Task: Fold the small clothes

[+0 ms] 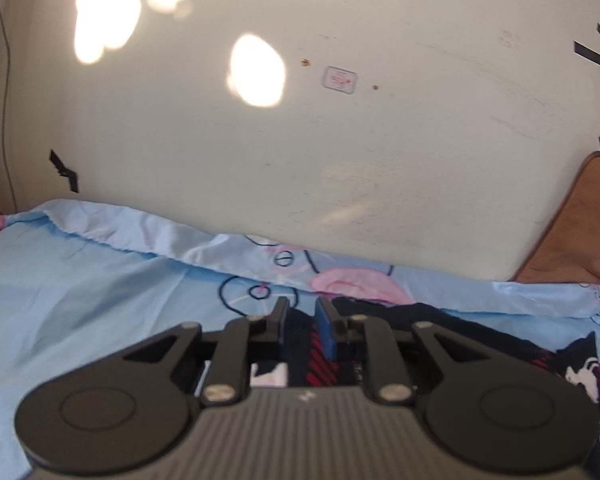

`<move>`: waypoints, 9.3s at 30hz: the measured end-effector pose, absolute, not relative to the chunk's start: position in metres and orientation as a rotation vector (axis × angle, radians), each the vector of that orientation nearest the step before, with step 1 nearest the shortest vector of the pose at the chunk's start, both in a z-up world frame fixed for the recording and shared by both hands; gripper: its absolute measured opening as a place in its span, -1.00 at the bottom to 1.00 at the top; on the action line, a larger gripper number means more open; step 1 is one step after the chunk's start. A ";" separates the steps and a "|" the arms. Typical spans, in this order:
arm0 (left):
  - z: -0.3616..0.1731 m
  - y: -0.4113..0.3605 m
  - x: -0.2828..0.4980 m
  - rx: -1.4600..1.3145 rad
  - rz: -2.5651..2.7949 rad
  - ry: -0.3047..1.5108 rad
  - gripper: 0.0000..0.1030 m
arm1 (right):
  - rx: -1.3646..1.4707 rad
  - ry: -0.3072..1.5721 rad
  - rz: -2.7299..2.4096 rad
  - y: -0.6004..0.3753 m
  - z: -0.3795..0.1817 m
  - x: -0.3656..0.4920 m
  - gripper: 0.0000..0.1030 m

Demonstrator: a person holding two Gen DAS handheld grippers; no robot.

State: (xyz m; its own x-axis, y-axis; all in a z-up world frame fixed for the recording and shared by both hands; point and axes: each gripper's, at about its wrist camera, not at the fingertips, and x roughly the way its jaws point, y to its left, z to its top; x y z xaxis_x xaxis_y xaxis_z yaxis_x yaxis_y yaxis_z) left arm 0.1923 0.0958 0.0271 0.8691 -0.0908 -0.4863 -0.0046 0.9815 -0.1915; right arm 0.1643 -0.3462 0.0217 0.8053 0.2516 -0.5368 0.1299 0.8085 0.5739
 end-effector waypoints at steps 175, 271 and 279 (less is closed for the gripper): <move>-0.007 0.083 0.185 -0.315 -0.420 0.626 0.06 | 0.882 0.560 -0.249 -0.425 0.008 0.080 -0.32; 0.020 0.166 0.181 -0.664 -0.391 0.564 -0.72 | 0.441 0.706 0.206 -0.193 0.020 0.184 -0.13; 0.016 0.172 0.185 -0.705 -0.376 0.582 -0.72 | 0.237 0.546 0.154 -0.131 0.045 0.172 -0.12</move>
State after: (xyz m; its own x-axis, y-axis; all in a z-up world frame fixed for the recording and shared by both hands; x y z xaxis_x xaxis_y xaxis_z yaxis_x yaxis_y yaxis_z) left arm 0.1847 0.1723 0.0155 0.7788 -0.5069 -0.3695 0.1291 0.7060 -0.6964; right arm 0.1723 -0.1310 0.0454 0.8441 0.2068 -0.4947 -0.0814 0.9614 0.2630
